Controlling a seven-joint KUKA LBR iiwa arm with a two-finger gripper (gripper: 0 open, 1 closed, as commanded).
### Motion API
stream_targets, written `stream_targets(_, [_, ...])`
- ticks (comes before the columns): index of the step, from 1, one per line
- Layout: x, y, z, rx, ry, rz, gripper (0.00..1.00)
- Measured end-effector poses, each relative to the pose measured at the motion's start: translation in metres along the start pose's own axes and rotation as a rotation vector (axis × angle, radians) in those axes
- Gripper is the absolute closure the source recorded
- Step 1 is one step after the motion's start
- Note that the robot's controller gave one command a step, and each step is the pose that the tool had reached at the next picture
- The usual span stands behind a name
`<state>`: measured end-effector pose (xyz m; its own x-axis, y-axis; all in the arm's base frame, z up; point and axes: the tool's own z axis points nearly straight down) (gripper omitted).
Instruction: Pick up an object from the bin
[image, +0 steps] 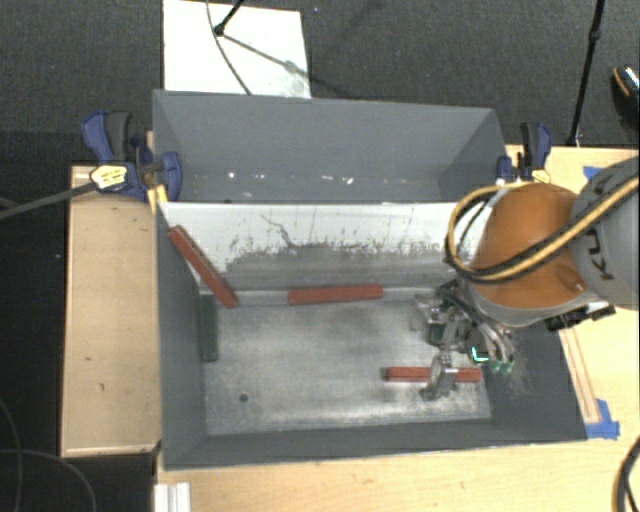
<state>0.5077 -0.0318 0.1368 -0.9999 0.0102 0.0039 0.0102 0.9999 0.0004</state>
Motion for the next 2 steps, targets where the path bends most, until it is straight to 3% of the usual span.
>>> stream_targets(1, [-0.0041, -0.0066, 0.0694, -0.001, 0.000, 0.126, 0.00])
stream_targets(2, [-0.0055, -0.0066, 0.0664, 0.000, -0.005, 0.123, 1.00])
